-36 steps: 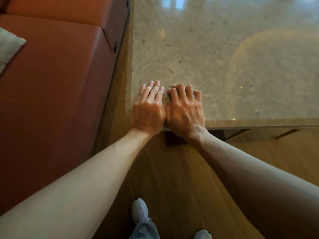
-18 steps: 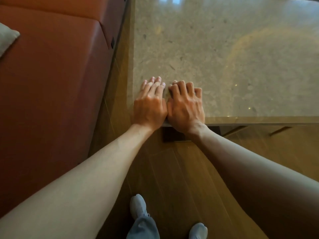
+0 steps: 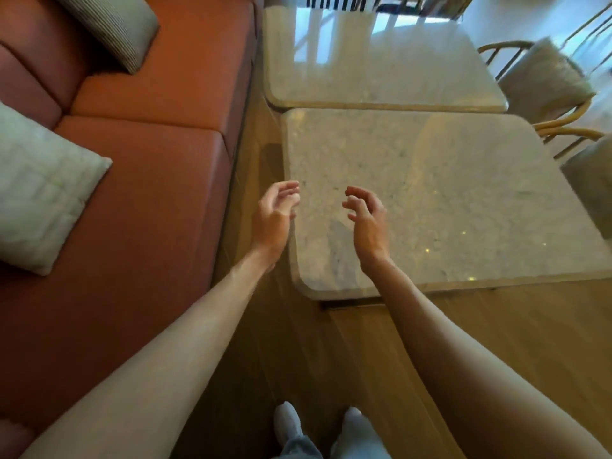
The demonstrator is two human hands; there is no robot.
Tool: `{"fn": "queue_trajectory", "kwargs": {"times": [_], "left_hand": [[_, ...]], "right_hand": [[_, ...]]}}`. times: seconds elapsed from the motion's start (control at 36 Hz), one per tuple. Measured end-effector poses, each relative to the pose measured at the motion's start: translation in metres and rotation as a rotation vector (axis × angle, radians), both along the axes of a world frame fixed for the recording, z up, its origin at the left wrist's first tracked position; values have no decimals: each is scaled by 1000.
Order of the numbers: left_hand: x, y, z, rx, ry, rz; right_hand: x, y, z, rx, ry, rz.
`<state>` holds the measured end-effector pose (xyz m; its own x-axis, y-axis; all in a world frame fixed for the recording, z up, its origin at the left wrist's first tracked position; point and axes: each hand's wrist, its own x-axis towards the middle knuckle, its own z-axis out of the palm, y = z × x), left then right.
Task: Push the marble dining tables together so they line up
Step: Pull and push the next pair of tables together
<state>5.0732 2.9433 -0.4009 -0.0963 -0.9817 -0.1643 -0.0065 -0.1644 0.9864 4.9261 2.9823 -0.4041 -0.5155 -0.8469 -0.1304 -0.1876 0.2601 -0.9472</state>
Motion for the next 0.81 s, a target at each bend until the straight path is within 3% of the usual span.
{"fn": "queue_trajectory", "kwargs": {"times": [0.19,0.39,0.64,0.81], "left_hand": [[18,-53,76,-154,96,9],[23,-127,71,-161,116,-66],[3,-229,47,24,96,-117],[-70,-273,26,149,29,-360]], "right_hand": [[-6,-39,67,-245,-139,-94],[-11,-110,65,-370,-218,-197],[0,-164,49,-283,-256,-379],[-21,-176,29,-217,-269,-611]]}}
